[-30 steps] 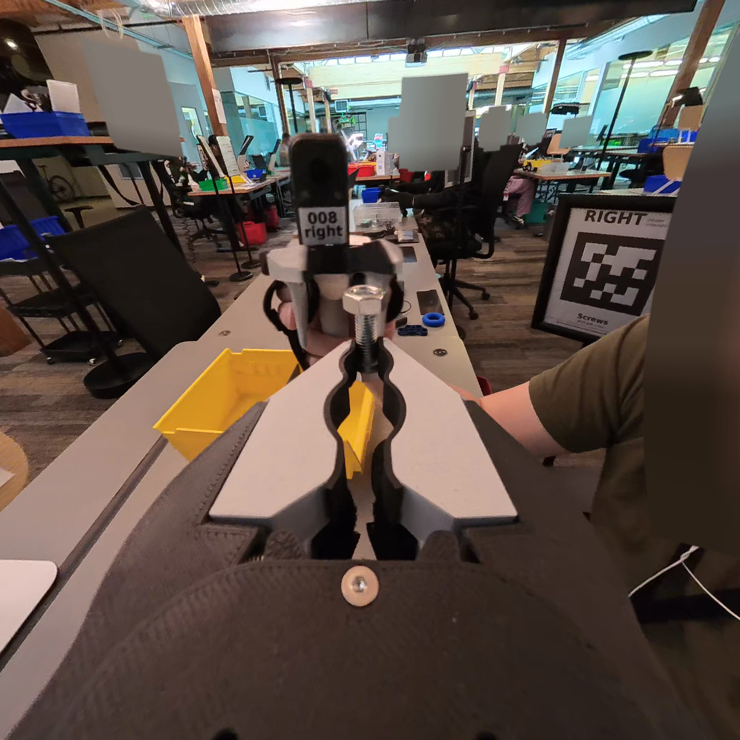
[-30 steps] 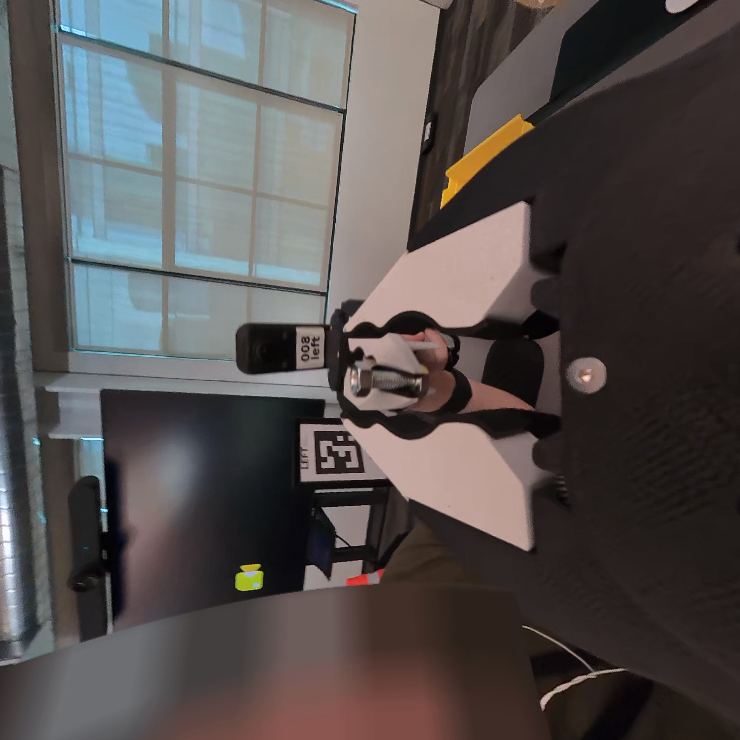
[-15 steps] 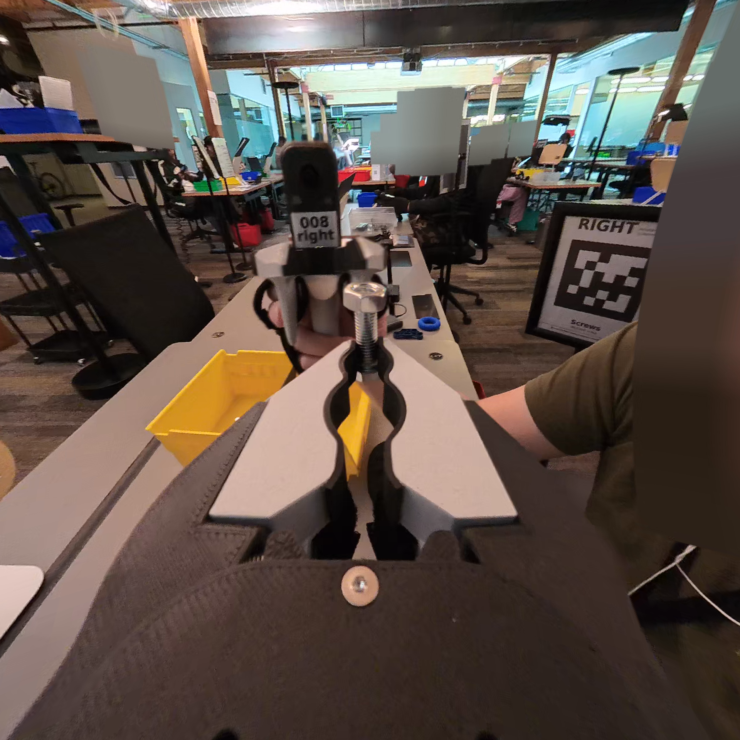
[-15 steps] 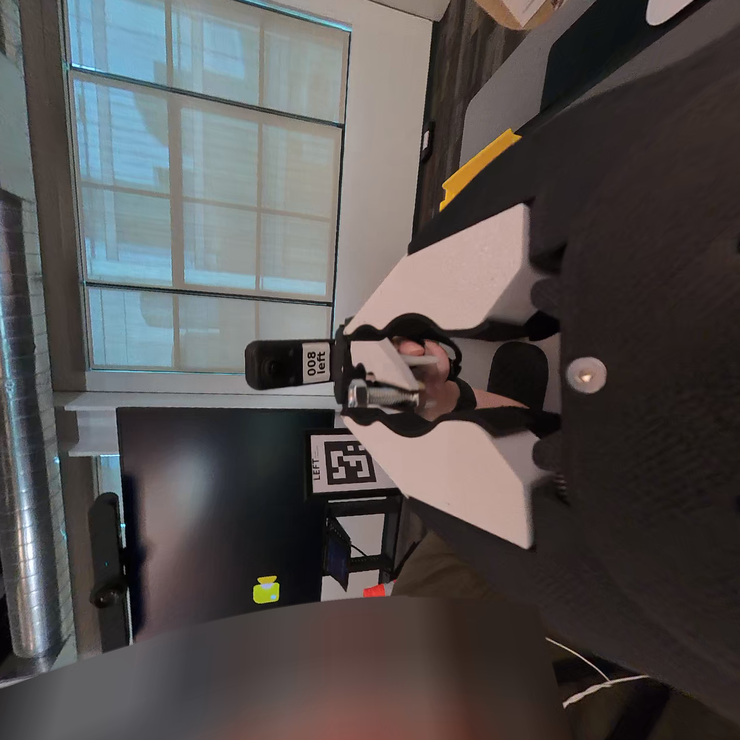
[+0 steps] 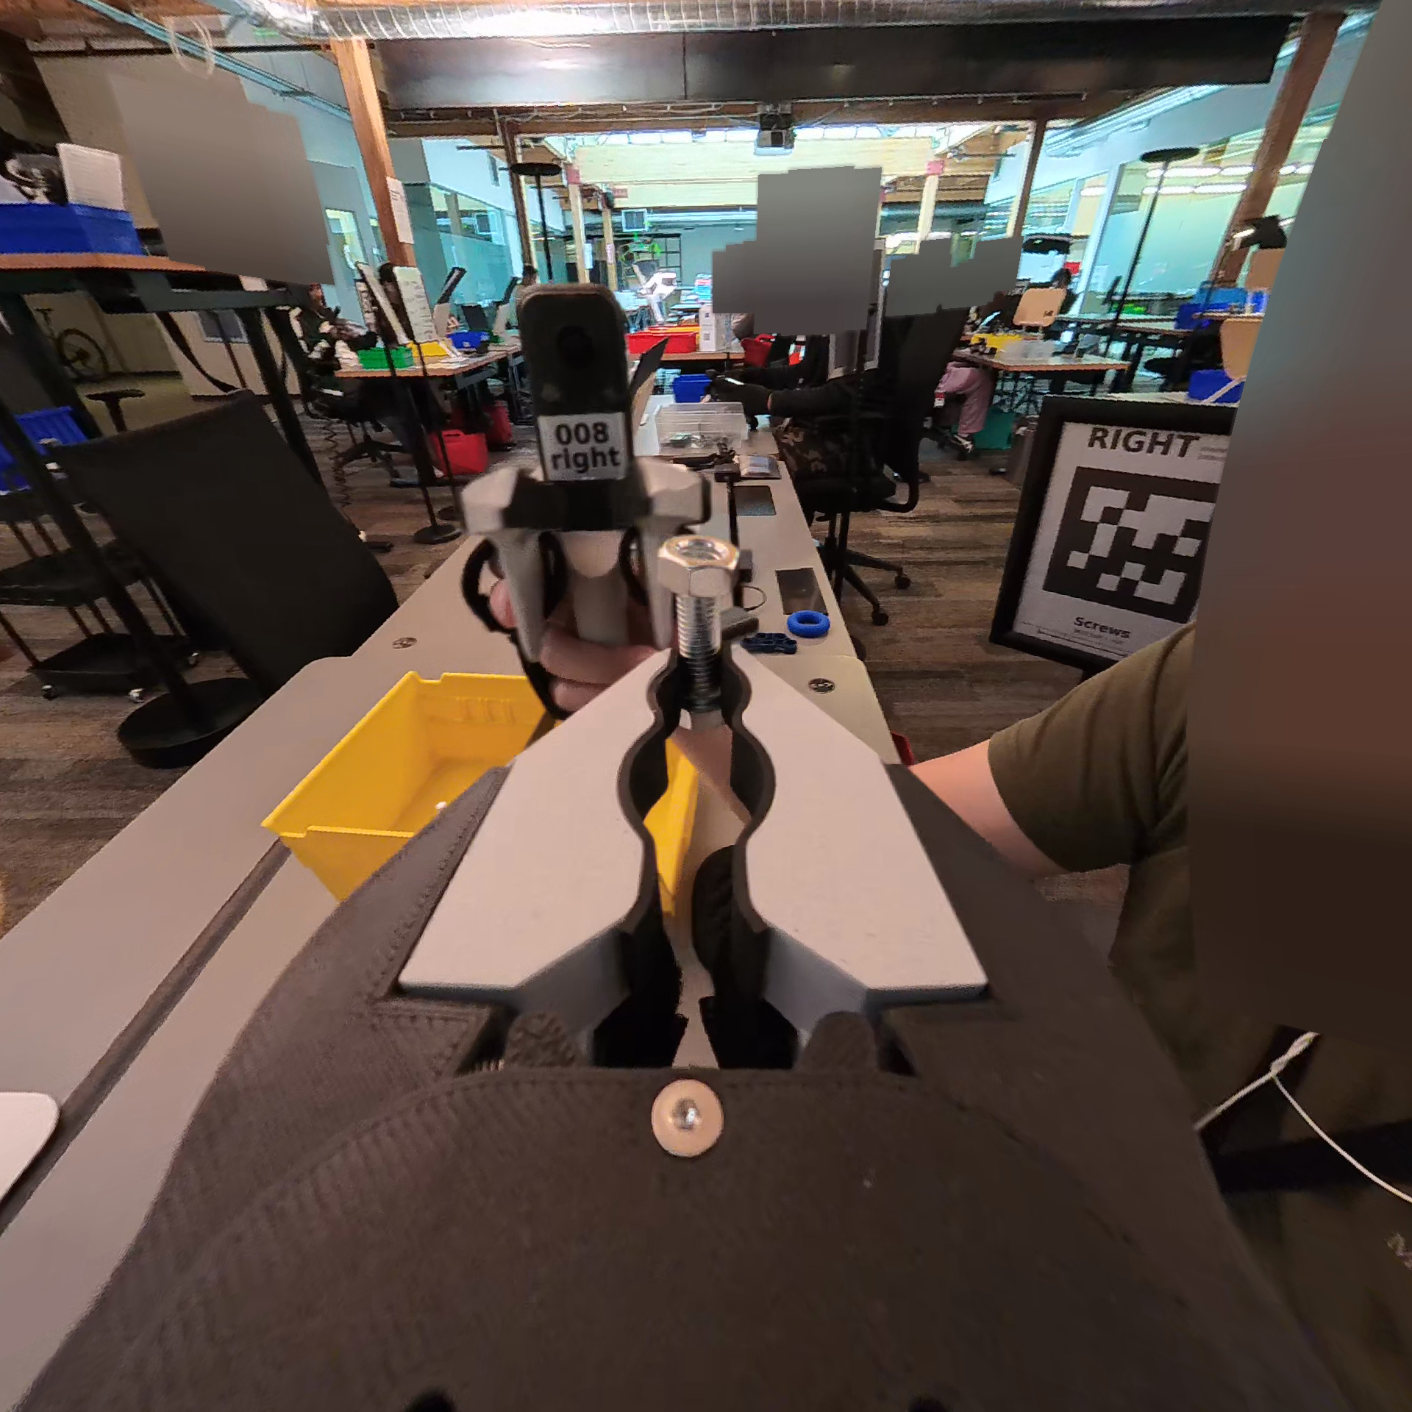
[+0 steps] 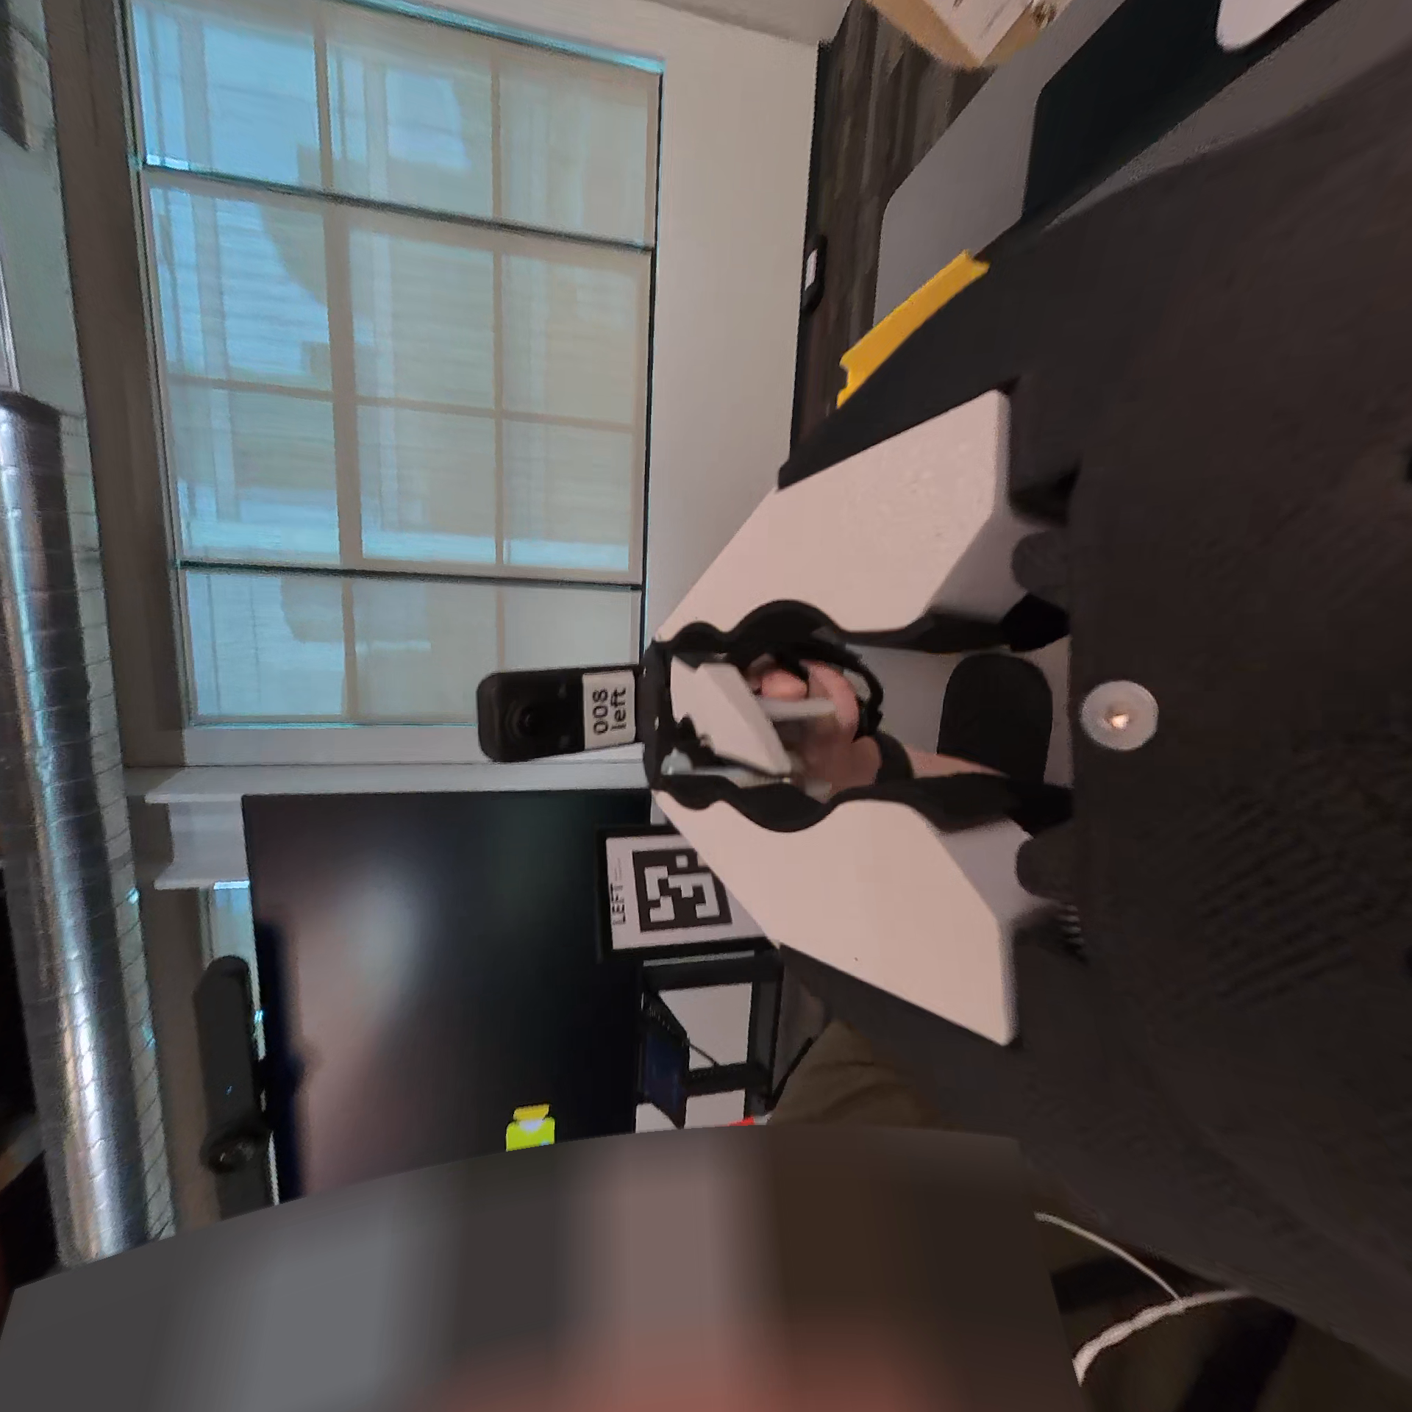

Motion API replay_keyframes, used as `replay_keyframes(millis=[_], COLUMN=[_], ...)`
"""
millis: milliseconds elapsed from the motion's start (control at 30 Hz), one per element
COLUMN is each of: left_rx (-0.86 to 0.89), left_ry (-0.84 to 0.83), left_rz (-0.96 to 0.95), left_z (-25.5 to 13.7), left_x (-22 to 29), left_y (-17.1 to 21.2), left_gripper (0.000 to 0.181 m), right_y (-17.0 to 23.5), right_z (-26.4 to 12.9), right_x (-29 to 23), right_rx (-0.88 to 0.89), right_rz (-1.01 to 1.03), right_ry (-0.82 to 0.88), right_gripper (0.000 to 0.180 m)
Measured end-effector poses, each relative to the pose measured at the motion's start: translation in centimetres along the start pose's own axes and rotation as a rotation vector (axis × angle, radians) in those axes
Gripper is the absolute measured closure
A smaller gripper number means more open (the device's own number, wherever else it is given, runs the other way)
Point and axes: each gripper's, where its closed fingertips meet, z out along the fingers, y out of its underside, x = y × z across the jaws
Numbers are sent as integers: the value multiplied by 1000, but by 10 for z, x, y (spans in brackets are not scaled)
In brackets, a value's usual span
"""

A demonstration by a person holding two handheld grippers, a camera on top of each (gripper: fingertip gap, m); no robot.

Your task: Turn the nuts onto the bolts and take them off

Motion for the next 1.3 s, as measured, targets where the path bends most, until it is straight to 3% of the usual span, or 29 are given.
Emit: replay_keyframes(millis=[233, 367, 500, 600, 667, 767, 867, 933, 1067, 1300], left_rx=[-15, -22, -37, -54, -64, -60, -50, -40, -38, -63], left_ry=[-23, -21, -28, -12, -19, -19, -22, -24, -28, -20], left_rz=[0, 1, 1, -10, -5, -7, 0, 8, 4, -5], left_z=[3, 4, 5, 7, 8, 6, 1, -1, -2, 4], left_x=[-5, -4, -7, -5, -6, -5, -3, -3, -5, -6], left_y=[4, 5, 8, 11, 13, 12, 9, 6, 6, 12], left_gripper=[173, 173, 173, 173, 173, 173, 173, 173, 173, 173], right_y=[20, 18, 18, -6, -7, 28, 82, 113, 161, 203], right_z=[19, 20, 17, 10, 4, -34, -116, -165, -216, -276], right_x=[-16, -20, -18, -19, -15, 3, 20, 25, 17, 52], right_rx=[-137, -115, -120, 11, -5, -342, -757, -920, -971, -1017], right_rz=[-78, -71, -67, -75, -64, -133, -227, -204, 81, 355], right_ry=[-1, -28, -32, -29, -2, 138, 327, 387, 292, 482], right_gripper=[146, 162, 162, 162, 162, 162, 162, 161, 161, 161])
